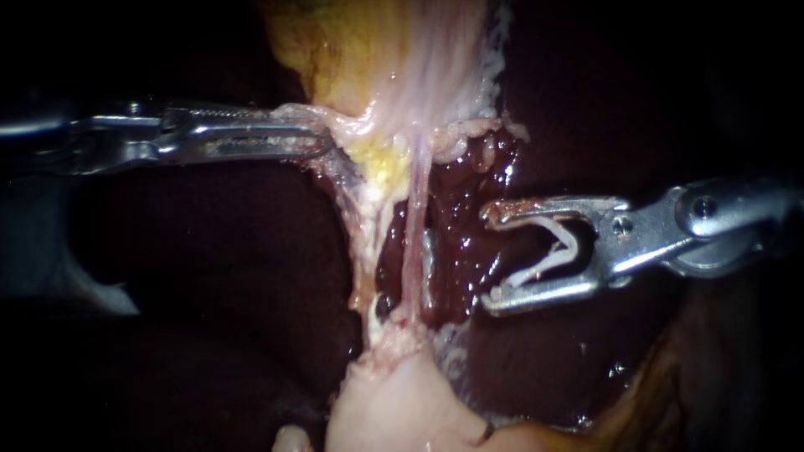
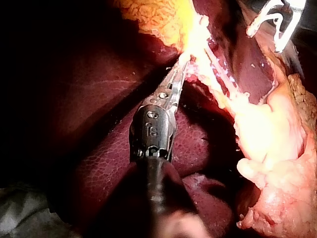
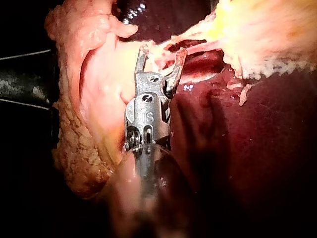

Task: Clipping first clip left tube

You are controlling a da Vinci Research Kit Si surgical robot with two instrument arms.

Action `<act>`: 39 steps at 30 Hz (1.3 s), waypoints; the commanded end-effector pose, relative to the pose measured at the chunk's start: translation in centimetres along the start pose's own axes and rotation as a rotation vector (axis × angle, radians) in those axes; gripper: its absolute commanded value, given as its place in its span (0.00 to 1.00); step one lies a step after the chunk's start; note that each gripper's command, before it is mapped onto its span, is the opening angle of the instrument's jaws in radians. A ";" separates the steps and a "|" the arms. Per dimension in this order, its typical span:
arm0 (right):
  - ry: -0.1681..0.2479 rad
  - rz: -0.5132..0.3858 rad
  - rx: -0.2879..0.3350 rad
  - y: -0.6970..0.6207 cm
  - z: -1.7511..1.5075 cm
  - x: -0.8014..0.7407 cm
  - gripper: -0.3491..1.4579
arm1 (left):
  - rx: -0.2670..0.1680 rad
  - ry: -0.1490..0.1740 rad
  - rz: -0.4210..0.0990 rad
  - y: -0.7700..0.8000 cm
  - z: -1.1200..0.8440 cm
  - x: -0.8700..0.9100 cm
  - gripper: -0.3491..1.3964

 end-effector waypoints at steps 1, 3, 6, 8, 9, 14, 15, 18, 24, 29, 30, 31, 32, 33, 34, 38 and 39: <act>0.000 0.000 0.000 0.00 0.00 0.00 0.45 | -0.001 0.000 0.000 0.00 -0.01 0.00 0.00; 0.000 0.000 0.000 0.00 0.00 0.00 0.45 | -0.004 -0.001 0.000 0.00 -0.04 0.01 0.00; 0.000 0.000 0.000 0.00 0.00 0.00 0.45 | -0.011 -0.003 -0.002 0.01 -0.17 0.04 0.00; 0.000 0.000 0.000 0.00 0.00 0.00 0.45 | -0.018 -0.006 -0.005 0.02 -0.29 0.09 0.00; 0.000 0.000 0.000 0.00 0.00 0.00 0.45 | -0.015 -0.009 -0.007 0.03 -0.35 0.13 0.00; 0.000 0.000 0.000 0.00 0.00 0.00 0.45 | -0.007 0.021 -0.023 0.08 -0.74 0.34 0.00; 0.000 0.000 0.000 0.00 0.00 0.00 0.45 | -0.004 0.024 -0.025 0.10 -0.80 0.36 0.00; 0.000 0.000 0.000 0.00 0.00 0.00 0.45 | -0.001 0.035 -0.034 0.15 -0.95 0.44 0.00; 0.002 -0.001 0.008 -0.02 0.04 0.01 0.45 | 0.010 0.038 -0.047 0.16 -1.03 0.46 0.00; -0.004 -0.008 0.033 -0.09 0.28 0.01 0.45 | 0.012 0.039 -0.048 0.17 -1.02 0.46 0.00; -0.003 -0.006 0.042 -0.11 0.35 -0.01 0.45 | 0.013 0.039 -0.048 0.17 -1.02 0.46 0.00; -0.007 0.006 0.047 -0.13 0.45 -0.03 0.45 | 0.013 0.039 -0.049 0.17 -1.02 0.46 0.00; -0.007 0.013 0.053 -0.15 0.53 -0.04 0.45 | 0.014 0.039 -0.049 0.18 -1.02 0.46 0.00; -0.007 0.019 0.056 -0.17 0.62 -0.06 0.45 | 0.014 0.039 -0.049 0.18 -1.02 0.46 0.00; -0.008 0.031 0.062 -0.18 0.71 -0.08 0.45 | 0.015 0.039 -0.049 0.19 -1.02 0.46 0.00; -0.010 0.064 0.090 -0.21 1.08 -0.16 0.44 | 0.020 0.040 -0.050 0.22 -1.02 0.47 0.00; -0.011 0.076 0.098 -0.22 1.16 -0.17 0.44 | 0.021 0.040 -0.051 0.22 -1.02 0.47 0.00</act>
